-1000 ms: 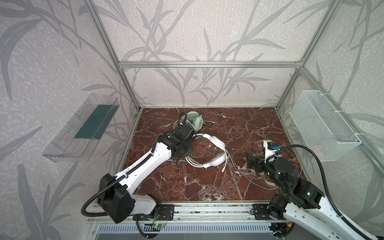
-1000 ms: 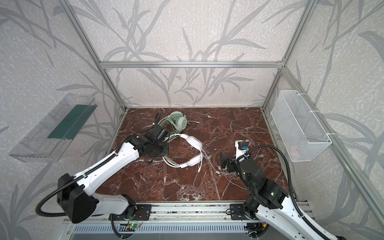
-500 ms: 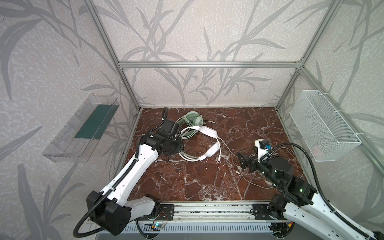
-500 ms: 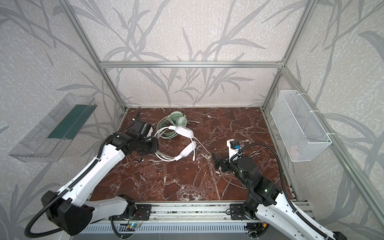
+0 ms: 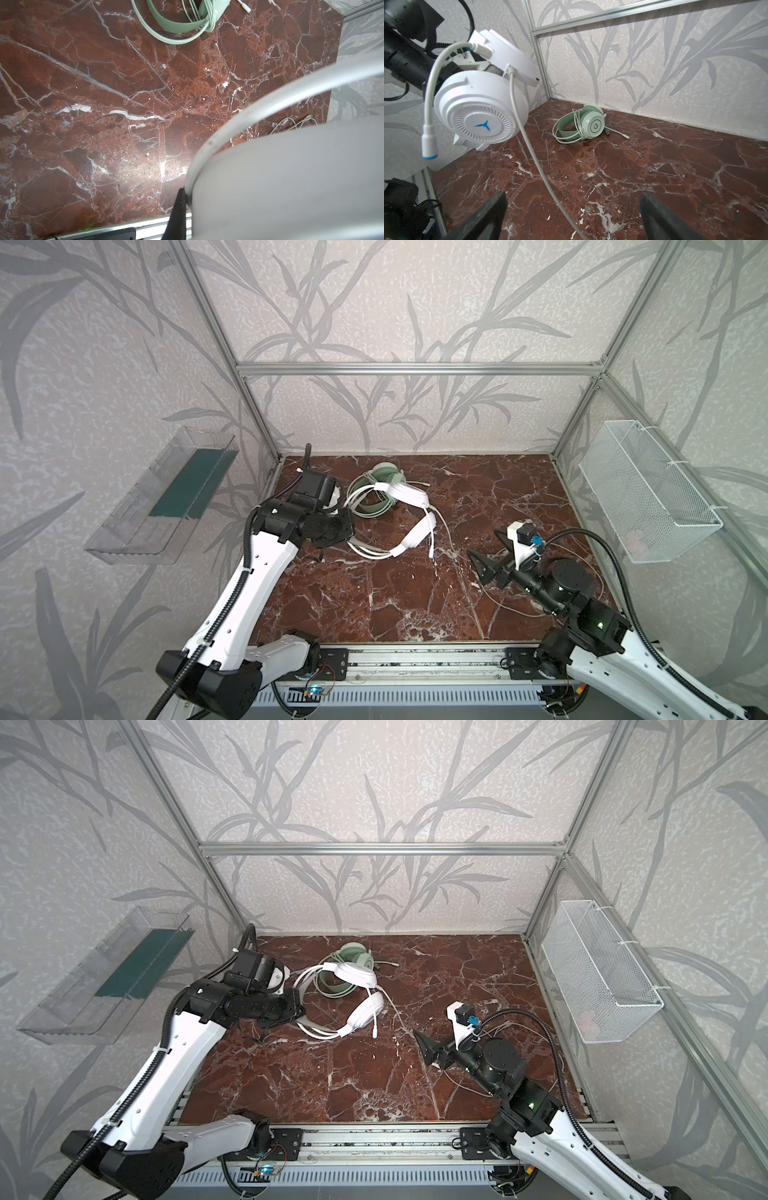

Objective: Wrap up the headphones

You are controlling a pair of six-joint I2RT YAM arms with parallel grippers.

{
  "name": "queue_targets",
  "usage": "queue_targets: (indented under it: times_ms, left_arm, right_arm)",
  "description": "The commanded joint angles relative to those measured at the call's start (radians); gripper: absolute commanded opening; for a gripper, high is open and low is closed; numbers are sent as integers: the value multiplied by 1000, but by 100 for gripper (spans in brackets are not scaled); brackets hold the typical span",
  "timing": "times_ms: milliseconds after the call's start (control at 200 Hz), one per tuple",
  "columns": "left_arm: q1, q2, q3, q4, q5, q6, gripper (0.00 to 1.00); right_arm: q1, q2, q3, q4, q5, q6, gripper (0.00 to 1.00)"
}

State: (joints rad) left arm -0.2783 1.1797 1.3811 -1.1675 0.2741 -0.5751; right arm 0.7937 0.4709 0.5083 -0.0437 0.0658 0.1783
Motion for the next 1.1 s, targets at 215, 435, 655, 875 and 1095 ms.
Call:
queue_targets:
  times_ms: [215, 435, 655, 875, 1095]
  left_arm:
    - [62, -36, 151, -51, 186, -17, 0]
    - [64, -81, 180, -61, 207, -21, 0]
    - [64, -81, 200, -61, 249, -38, 0]
    - [64, -60, 221, -56, 293, -49, 0]
    - [64, -52, 223, -60, 275, -43, 0]
  right_arm:
    - [3, 105, -44, 116, -174, -53, 99]
    - [3, 160, -98, 227, -107, -70, 99]
    - [2, 200, -110, 242, -57, -93, 99]
    - [-25, 169, -140, 272, 25, -66, 99]
    - [-119, 208, -121, 292, -65, -27, 100]
